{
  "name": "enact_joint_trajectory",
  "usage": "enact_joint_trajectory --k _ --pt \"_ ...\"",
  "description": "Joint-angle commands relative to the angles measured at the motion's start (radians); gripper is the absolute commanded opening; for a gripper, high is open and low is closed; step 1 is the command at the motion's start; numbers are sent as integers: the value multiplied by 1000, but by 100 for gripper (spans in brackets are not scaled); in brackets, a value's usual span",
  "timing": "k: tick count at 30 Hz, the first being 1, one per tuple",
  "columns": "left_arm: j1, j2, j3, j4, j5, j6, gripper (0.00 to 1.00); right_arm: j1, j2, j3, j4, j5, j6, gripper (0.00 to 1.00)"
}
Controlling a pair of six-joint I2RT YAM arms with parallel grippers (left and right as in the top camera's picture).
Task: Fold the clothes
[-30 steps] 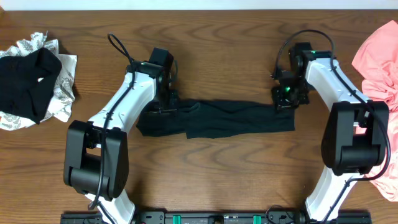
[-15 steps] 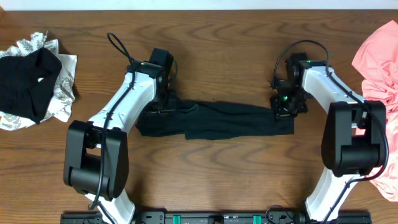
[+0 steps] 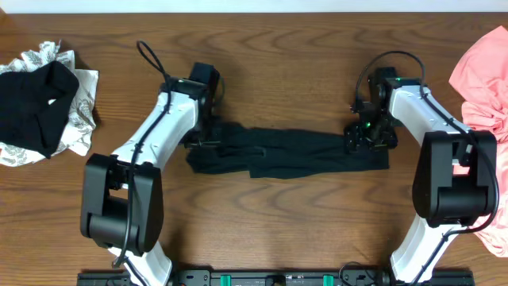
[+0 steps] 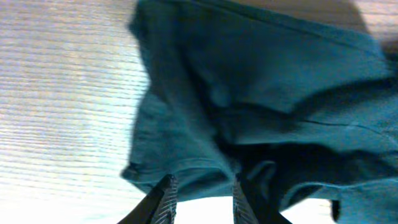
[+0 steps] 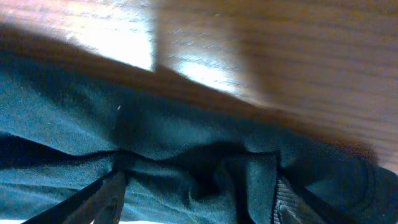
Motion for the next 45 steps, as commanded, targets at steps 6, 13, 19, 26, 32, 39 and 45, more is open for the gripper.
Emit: enact_joint_trajectory --k 6,13,19,26,32,39,45 --pt "87 -10 58 -27 -2 16 30 -14 -6 38 1 39 -4 74" --pt "64 -40 102 1 188 15 29 -13 -6 227 -124 9 -3 74" --pt "-9 -38 94 46 214 0 21 -13 -6 275 -111 -79 -3 61" --pt "-79 -2 59 118 212 -15 19 7 -6 214 -31 -130 -3 2" --pt "-85 71 59 117 211 -18 19 42 -6 143 42 -129 -4 1" --pt "-85 112 58 86 225 -18 19 62 -6 42 50 -111 -4 1" --pt "-85 113 58 87 225 -17 19 56 -6 -29 33 -26 -3 1"
